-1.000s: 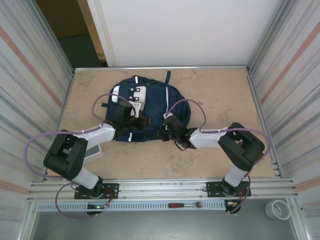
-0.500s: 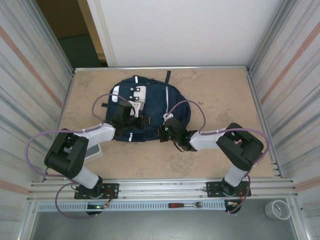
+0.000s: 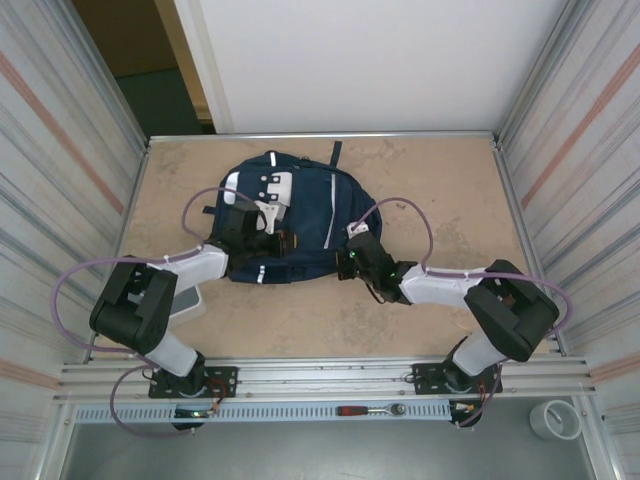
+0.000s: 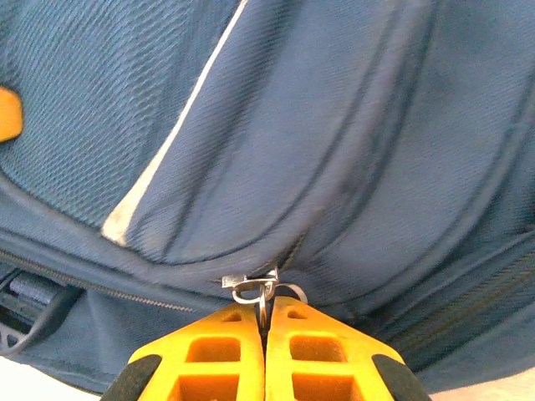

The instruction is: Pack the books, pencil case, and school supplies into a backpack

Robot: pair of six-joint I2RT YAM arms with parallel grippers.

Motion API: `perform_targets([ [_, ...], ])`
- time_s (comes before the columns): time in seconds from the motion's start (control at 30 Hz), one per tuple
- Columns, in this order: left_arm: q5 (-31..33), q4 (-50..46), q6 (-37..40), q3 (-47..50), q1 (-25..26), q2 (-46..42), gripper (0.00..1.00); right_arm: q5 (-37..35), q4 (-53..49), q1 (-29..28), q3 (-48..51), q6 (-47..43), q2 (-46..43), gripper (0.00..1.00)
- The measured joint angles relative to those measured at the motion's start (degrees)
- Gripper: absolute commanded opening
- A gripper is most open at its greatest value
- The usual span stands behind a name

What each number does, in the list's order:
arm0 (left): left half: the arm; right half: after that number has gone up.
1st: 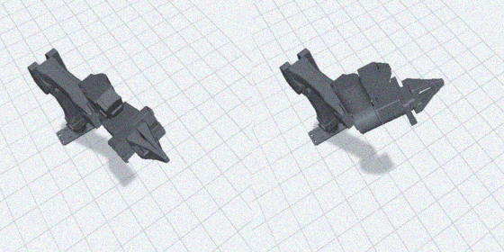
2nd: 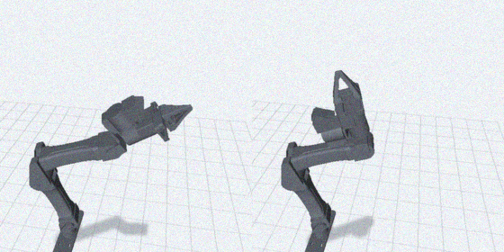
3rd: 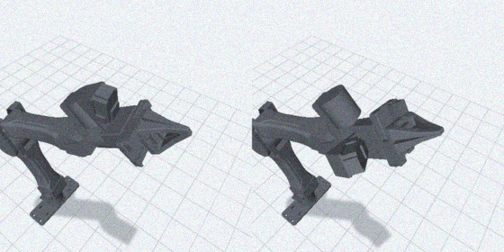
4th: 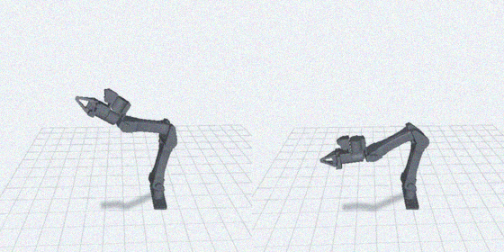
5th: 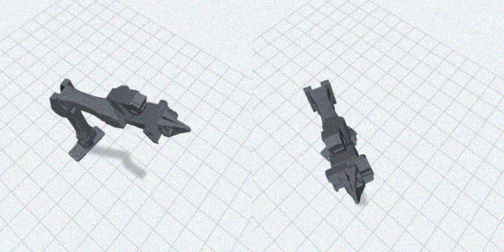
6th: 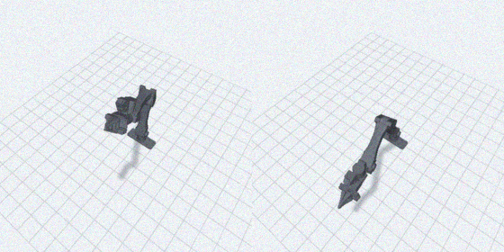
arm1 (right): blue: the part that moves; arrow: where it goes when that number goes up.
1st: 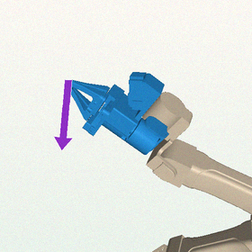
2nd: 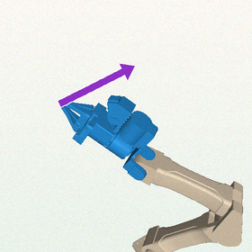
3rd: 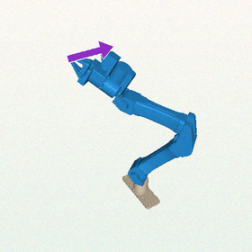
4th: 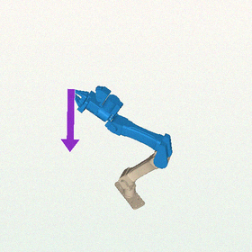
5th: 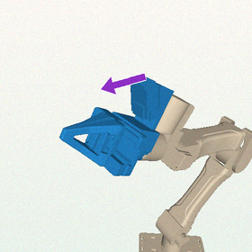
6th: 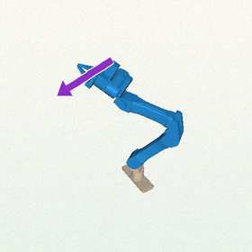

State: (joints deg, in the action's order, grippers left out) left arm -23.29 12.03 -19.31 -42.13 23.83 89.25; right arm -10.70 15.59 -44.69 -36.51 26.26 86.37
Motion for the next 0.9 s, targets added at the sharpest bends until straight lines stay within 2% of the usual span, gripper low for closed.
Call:
perform_targets([
  [0.13, -0.35, -0.09, 0.04, 0.0, -0.11, 0.0, 0.0, 1.49, -0.48, 1.01, 0.74, -0.61, -1.92, 0.0],
  [0.17, -0.5, -0.2, 0.04, 0.0, -0.17, -0.07, 0.05, 1.77, -0.74, 1.01, 0.74, -0.94, -2.25, 0.0],
  [0.3, -0.04, -1.66, 0.81, 0.04, -0.26, -1.88, 0.35, 3.19, -2.01, 1.07, 0.74, -1.33, -3.96, 0.0],
  [0.43, 4.33, -4.26, 2.6, 0.48, -0.31, -8.2, 0.5, 4.48, -4.04, 1.7, 0.72, -1.27, -6.27, 0.0],
  [0.67, 8.63, -4.68, 10.93, 0.79, 3.61, -19.61, 0.61, 7.58, -12.76, 1.99, -4.98, -1.07, -7.76, 0.0],
  [0.9, 9.81, -3.91, 26.34, 0.92, 9.35, -20.11, 0.65, 12.35, -17.86, 2.91, -9.68, -0.15, -7.96, 0.0],
])
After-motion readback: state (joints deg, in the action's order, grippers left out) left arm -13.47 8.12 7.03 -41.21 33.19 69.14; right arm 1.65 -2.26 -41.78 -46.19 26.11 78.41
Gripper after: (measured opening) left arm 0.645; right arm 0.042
